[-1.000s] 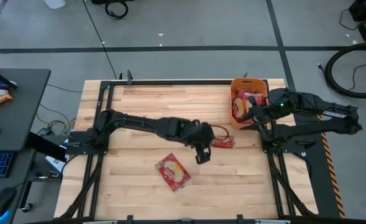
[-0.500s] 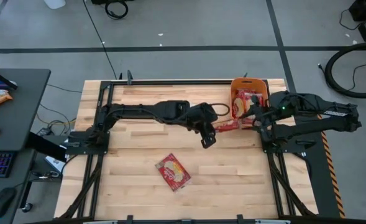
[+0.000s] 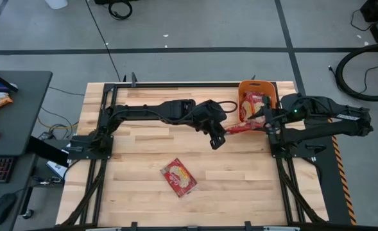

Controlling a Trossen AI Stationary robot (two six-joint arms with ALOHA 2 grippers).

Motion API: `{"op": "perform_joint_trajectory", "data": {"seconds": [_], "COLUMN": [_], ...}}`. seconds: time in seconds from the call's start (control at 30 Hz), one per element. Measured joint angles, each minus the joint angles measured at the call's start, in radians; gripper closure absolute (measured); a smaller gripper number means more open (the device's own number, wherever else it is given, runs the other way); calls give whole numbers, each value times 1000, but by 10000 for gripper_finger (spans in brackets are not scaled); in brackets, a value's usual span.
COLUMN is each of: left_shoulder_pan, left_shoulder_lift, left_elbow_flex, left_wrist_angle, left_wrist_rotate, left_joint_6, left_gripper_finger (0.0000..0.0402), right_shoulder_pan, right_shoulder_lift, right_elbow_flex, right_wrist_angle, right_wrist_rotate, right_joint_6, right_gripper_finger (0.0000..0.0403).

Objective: Sort popcorn bags into baskets
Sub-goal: Stack the red popcorn on the orange bin

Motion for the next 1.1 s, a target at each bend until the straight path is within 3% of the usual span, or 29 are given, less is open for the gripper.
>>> {"op": "perform_joint_trajectory", "data": {"seconds": [0.2, 0.53, 0.77, 0.93, 1.1], "left_shoulder_pan": [1, 1, -7, -7, -8], "left_shoulder_lift": [0, 0, 0, 0, 0], "left_elbow_flex": [0, 0, 0, 0, -1], "left_wrist_angle": [61, 62, 68, 34, -26], "left_wrist_rotate": [1, -12, -91, -63, 21], "left_joint_6": [3, 25, 15, -8, -57], "left_gripper_finger": [397, 391, 314, 253, 238], "right_shoulder_pan": [0, 0, 0, 0, 0], "right_shoulder_lift": [13, 14, 12, 11, 11], "right_elbow_flex": [0, 0, -2, -2, -1], "right_wrist_angle": [1, 11, -79, -205, -268], "right_wrist_rotate": [-3, -59, -76, 40, 245], "right_joint_6": [0, 7, 73, 192, 313], "right_gripper_finger": [224, 341, 377, 371, 371]}}
